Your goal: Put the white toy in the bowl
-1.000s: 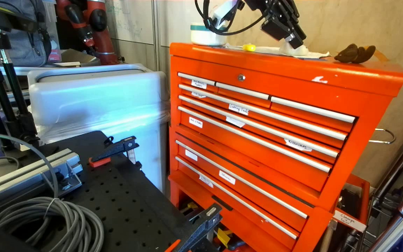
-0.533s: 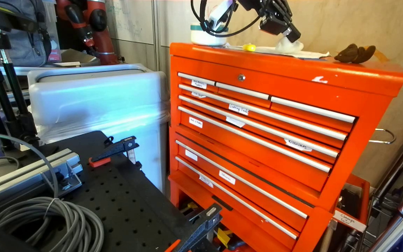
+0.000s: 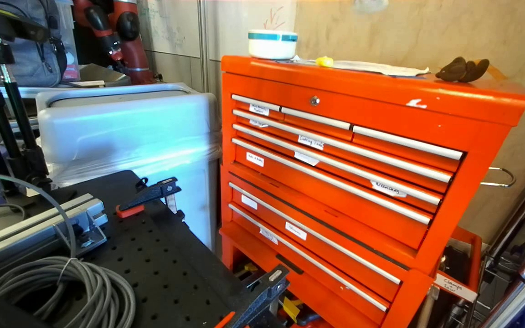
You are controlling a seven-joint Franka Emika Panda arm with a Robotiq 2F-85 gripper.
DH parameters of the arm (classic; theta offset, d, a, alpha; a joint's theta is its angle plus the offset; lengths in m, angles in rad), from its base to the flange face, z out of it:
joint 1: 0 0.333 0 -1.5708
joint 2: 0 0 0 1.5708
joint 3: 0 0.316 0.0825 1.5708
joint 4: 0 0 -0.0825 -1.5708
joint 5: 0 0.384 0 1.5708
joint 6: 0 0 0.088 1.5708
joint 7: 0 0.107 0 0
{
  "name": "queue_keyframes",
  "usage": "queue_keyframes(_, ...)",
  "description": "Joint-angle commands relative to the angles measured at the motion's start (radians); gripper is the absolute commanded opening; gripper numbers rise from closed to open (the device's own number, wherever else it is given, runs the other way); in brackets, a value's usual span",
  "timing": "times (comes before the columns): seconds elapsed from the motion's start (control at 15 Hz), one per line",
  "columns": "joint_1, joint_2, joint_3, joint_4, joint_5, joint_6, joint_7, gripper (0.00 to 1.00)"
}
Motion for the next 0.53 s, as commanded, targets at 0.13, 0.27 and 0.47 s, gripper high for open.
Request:
queue_keyframes(0.13,0.032,-0.041,0.099,0.019,0.378,0.067,-0.294,0.01)
queue_keyframes(0.27,0.066,-0.034,0.121,0.029,0.434,0.047,-0.328,0.01)
queue_keyframes(0.47,0.114,-0.010,0.136,0.043,0.439,0.023,-0.325,0.01)
